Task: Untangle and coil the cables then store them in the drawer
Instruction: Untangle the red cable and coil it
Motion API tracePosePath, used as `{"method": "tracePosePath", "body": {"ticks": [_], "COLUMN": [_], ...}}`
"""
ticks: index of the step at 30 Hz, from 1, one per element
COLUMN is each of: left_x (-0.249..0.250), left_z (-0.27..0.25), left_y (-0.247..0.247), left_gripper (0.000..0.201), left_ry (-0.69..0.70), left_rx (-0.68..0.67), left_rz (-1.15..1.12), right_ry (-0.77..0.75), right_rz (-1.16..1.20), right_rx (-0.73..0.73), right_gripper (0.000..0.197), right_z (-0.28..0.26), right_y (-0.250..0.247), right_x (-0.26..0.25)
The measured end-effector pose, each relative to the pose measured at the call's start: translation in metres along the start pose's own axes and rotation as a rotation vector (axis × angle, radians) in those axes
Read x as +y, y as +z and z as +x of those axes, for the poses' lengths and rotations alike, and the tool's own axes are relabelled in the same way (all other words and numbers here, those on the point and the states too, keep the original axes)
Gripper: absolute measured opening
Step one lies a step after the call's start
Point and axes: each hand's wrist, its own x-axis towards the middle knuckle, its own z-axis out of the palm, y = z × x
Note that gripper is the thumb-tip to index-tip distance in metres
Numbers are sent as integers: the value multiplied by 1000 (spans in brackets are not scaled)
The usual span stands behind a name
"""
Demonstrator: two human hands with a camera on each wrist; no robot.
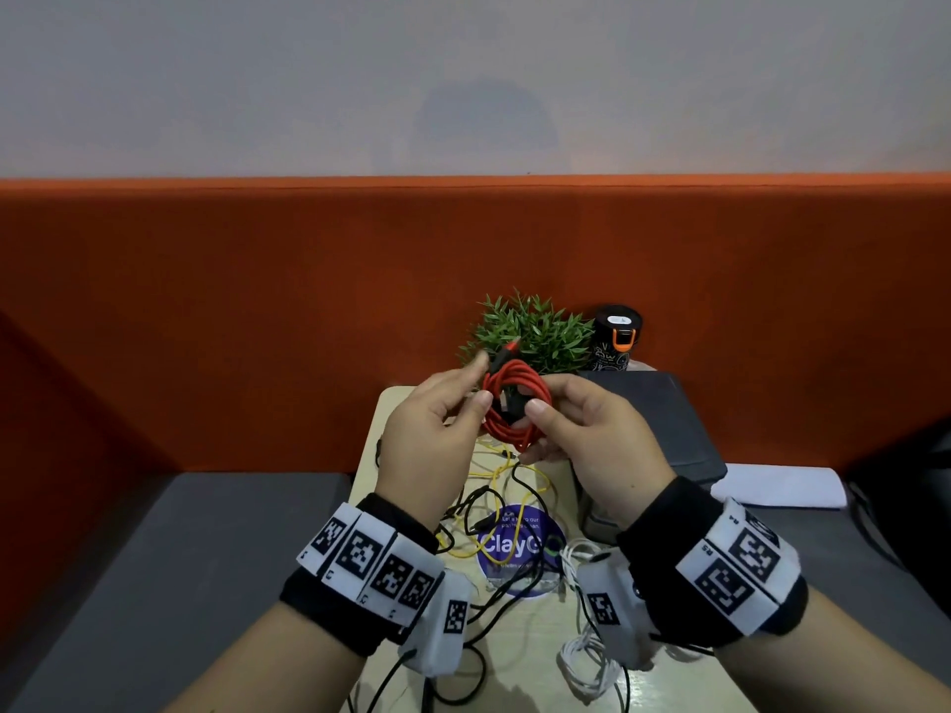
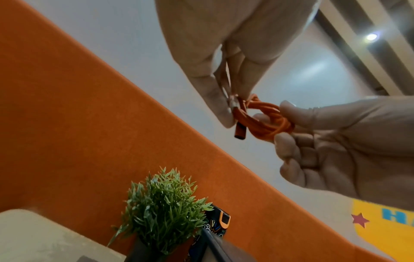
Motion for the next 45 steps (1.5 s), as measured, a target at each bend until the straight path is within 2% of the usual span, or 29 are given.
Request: {"method": "tracePosePath", "body": {"ticks": [3,7,11,16,19,24,28,31,34,36,38,40,43,45], "left_x": [7,14,17,13,14,12,14,14,16,19,20,20,18,17], "left_z": [0,4,7,8,7,7,7,9,9,8,8,8,7,6], "left_y": [-1,-3,-5,0,3,0,-6,-8,-9,-11,-13,-14,-11,-10], "left_gripper": [43,35,16,10,11,9,9,24,41,41,40,40,41,39], "left_ry": [54,29,15,-55,-87,-255,-219,-173,-255,-296,-290,-241,-140,-110], "left_rx": [-42,-113,-184,-271,-289,-319,-355,-340,-348,-376,-410,-427,-406,-386], "left_rz": [102,171,222,196,152,-109,-105,-77,-253,-335,-341,-263,-79,-33], "right_ry": [-85,-154,-190,-234,-196,-131,-133,-107,-101,-116,-164,-213,-222,-230], "right_rz": [-114,-260,-386,-595,-527,-273,-220,-140,-105,-140,-277,-424,-489,-534], "right_rx": [1,-2,-28,45,68,9,-77,-148,-185,-178,-131,-89,-74,-82], "right_gripper": [16,17,22,17,12,14,15,19,20,19,17,18,17,17], "right_z": [-1,-2,1,6,5,4,5,4,3,2,3,2,1,1], "right_y": [-2,-7,-13,-15,-13,-11,-20,-21,-21,-22,-23,-22,-21,-20], "right_x": [-2,-2,0,2,7,7,3,2,2,0,0,1,4,4]}}
